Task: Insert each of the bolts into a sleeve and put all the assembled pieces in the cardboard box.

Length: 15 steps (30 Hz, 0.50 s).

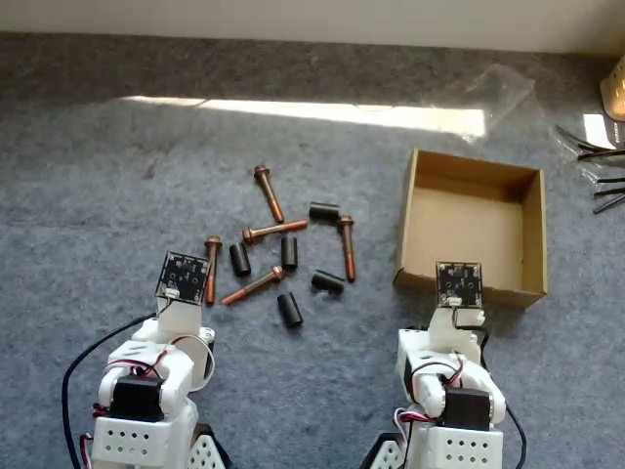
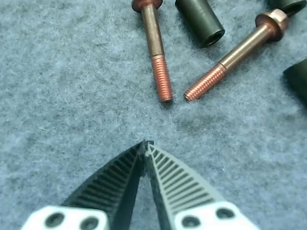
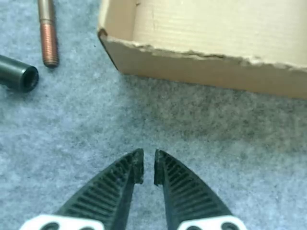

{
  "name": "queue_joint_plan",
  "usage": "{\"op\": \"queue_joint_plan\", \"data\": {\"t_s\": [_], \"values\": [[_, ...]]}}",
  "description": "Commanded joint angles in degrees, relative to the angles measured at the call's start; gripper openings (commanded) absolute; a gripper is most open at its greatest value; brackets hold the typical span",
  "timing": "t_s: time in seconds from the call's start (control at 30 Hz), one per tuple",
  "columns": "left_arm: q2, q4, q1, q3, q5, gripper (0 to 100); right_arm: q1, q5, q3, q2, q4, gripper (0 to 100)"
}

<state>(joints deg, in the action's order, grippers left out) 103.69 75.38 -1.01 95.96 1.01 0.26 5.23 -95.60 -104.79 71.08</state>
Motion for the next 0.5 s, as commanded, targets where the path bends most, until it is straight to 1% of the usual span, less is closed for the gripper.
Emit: {"op": "queue_joint_plan", "data": {"t_s": [0.0, 0.17, 0.23, 0.27, 0.37, 0.4, 0.43, 0.47], "values": [[0.3, 0.6, 1.0, 1.2, -0.5, 1, -0.7, 0.0, -6.0, -0.5, -0.5, 4.0], [0.4, 0.1, 1.0, 1.2, -0.5, 1, -4.6, 0.1, -6.0, -0.5, -3.4, 4.0], [0.4, -1.8, 0.6, 1.2, -0.3, 1, -5.6, 0.4, -6.0, -0.5, -5.0, 4.1], [0.4, -2.4, 0.0, 1.2, -0.3, 1, -5.6, 1.9, -6.0, -0.5, -6.3, 4.1], [0.4, -5.5, -3.3, 1.2, 0.6, 1, -5.4, 12.0, -6.0, -0.5, -8.3, 4.1], [0.4, -7.5, -4.5, 1.2, 3.2, 1, -5.4, 15.3, -6.0, -0.5, -8.3, 4.1], [0.4, -9.6, -6.1, 1.2, 7.3, 1, -5.4, 17.8, -6.0, -0.5, -8.2, 4.1], [0.4, -11.7, -7.9, 1.2, 12.1, 1, -5.3, 18.5, -5.8, -0.5, -7.2, 4.1]]}}
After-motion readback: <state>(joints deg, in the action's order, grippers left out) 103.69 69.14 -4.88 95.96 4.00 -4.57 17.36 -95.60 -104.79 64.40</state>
